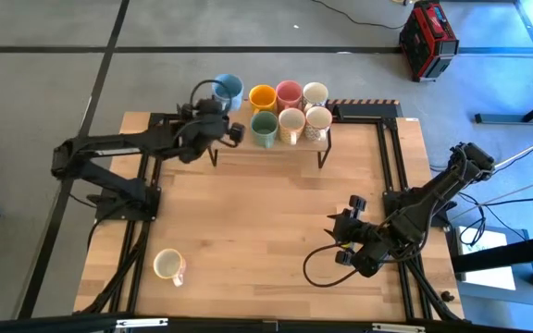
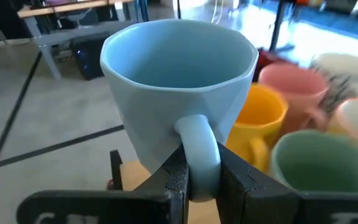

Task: Place coffee mugs
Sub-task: Put the blue mug on the shelf, then put the orange patterned mug on the shelf

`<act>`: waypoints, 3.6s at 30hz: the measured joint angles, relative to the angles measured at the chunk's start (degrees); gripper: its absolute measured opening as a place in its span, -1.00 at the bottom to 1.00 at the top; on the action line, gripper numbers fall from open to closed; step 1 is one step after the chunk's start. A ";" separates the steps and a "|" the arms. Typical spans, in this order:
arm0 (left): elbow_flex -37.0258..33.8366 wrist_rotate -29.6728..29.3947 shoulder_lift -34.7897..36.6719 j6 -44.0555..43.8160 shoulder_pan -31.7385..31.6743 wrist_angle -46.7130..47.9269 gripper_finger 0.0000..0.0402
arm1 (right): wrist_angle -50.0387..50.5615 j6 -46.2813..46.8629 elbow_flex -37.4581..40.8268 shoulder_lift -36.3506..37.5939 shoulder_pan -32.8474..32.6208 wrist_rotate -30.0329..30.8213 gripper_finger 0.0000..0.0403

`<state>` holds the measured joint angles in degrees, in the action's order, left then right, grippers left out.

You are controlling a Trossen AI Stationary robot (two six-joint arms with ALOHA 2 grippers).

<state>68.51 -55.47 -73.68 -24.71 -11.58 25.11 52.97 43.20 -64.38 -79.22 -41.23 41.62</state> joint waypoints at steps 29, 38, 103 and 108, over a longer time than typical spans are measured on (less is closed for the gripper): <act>-7.48 8.65 -7.70 -8.17 -10.31 -9.59 -0.79 | -0.11 0.42 0.00 0.00 0.00 2.49 -0.18; -12.22 8.99 -7.70 -9.63 -10.11 -15.90 -0.79 | -0.13 0.44 0.00 0.00 0.00 3.87 -0.18; -10.10 46.00 9.47 10.27 -1.94 -10.68 -0.30 | -2.29 0.44 -0.02 0.02 2.71 3.74 -0.18; -10.10 58.47 13.21 4.25 5.95 -4.96 -0.30 | -2.38 0.44 -0.02 -0.09 2.69 3.71 -0.18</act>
<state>58.41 3.01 -60.48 -20.46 -5.63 20.16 50.59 43.64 -64.40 -79.31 -38.54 45.34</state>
